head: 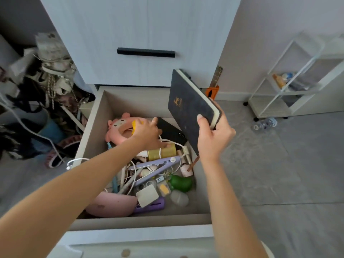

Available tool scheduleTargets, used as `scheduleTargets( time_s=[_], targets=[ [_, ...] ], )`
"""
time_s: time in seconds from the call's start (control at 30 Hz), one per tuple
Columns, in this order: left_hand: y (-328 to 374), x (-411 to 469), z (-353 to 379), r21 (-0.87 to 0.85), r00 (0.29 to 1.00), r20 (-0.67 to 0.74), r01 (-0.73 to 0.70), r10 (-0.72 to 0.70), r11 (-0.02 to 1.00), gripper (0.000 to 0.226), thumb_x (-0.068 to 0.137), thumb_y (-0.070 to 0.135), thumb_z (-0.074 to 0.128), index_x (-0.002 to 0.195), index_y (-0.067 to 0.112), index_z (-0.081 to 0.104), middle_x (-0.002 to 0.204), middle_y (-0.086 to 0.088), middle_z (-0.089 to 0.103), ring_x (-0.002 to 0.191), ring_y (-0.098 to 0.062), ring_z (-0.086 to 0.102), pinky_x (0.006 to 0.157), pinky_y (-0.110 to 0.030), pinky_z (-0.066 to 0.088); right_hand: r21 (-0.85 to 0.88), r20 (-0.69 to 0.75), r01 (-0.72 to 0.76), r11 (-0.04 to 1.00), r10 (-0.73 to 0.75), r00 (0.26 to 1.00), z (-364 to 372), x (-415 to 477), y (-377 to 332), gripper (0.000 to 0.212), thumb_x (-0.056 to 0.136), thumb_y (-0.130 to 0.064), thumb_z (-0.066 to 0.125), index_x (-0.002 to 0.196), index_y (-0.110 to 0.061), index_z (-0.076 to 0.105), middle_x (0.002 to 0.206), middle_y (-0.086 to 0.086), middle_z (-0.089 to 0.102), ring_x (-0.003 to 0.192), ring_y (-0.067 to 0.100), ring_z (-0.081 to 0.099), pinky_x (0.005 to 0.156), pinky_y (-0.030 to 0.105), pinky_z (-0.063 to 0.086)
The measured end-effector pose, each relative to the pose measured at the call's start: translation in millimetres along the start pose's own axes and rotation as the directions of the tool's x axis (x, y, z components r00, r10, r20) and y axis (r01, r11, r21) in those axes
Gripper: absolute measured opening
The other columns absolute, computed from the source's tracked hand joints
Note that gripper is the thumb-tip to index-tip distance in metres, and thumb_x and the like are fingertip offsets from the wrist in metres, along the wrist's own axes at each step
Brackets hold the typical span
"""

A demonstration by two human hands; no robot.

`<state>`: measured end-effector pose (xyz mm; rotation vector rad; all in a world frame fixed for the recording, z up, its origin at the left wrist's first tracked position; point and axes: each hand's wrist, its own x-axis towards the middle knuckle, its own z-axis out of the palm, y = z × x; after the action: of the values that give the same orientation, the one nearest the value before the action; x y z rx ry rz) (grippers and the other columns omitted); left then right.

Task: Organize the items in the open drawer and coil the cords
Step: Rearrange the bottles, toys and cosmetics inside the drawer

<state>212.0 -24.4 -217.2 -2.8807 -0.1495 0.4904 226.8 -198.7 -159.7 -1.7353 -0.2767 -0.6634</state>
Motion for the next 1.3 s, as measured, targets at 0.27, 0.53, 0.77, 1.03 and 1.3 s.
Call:
scheduleTargets(
  time_s=[0.27,0.53,0.77,1.03,1.3],
  targets=[
    [-3.2,-49.6,-13.7,-0.009,0.986,0.019,-0.168,0.168,0.986,0.038,0.091,0.025,0.047,0.128,0.019,0.05,0.107,-0.005,0.056,0.097,-0.025,0.06,0.071,-0.033,0.049,-0.023,0.102,-0.025,0.999,0.028,0.994,4.7,-4.0,5.6,0.04,0.078,-0.013,0.067,0.117,-0.011,0.066,0.067,-0.004,0.064,0.053,0.014,0.062,0.052,0.029,0.054],
    [11.8,-95.4,-30.3,0.072,0.975,0.124,-0.196,0.186,0.978,0.028,0.092,0.013,0.045,0.12,0.012,0.049,0.115,-0.008,0.059,0.09,-0.023,0.064,0.062,-0.03,0.045,-0.071,0.093,0.003,0.998,0.003,0.996,3.0,-2.5,2.8,0.041,0.075,-0.011,0.068,0.116,-0.009,0.067,0.061,-0.002,0.063,0.046,0.003,0.047,0.049,0.002,0.036],
    [27.2,-134.8,-57.6,-0.475,0.662,0.708,0.188,0.247,0.859,0.038,0.094,0.035,0.051,0.123,0.011,0.046,0.089,-0.015,0.066,0.063,-0.021,0.065,0.064,-0.024,0.056,-0.043,0.093,0.016,0.999,-0.012,0.996,3.4,0.1,2.1,0.041,0.075,-0.008,0.068,0.115,-0.007,0.067,0.059,0.002,0.064,0.047,0.006,0.051,0.047,0.013,0.042],
    [23.6,-64.9,-50.7,-0.213,0.992,0.094,-0.063,0.085,0.975,0.03,0.092,0.027,0.04,0.108,0.013,0.061,0.099,-0.003,0.064,0.086,-0.022,0.062,0.076,-0.032,0.051,0.123,-0.065,-0.042,0.991,0.05,0.997,-4.0,3.5,-5.9,0.04,0.075,-0.005,0.067,0.115,-0.007,0.066,0.066,0.001,0.065,0.051,0.003,0.053,0.053,0.013,0.046],
    [40.5,24.3,-54.8,-0.253,0.994,0.03,-0.091,0.102,0.963,0.042,0.091,0.012,0.044,0.133,0.012,0.047,0.138,-0.01,0.047,0.12,-0.028,0.049,0.096,-0.035,0.04,0.345,-0.21,-0.191,0.919,0.274,0.939,-8.5,10.8,-8.2,0.043,0.072,-0.001,0.065,0.115,-0.005,0.066,0.083,0.001,0.071,0.07,-0.001,0.066,0.061,0.015,0.049]
  ],
)
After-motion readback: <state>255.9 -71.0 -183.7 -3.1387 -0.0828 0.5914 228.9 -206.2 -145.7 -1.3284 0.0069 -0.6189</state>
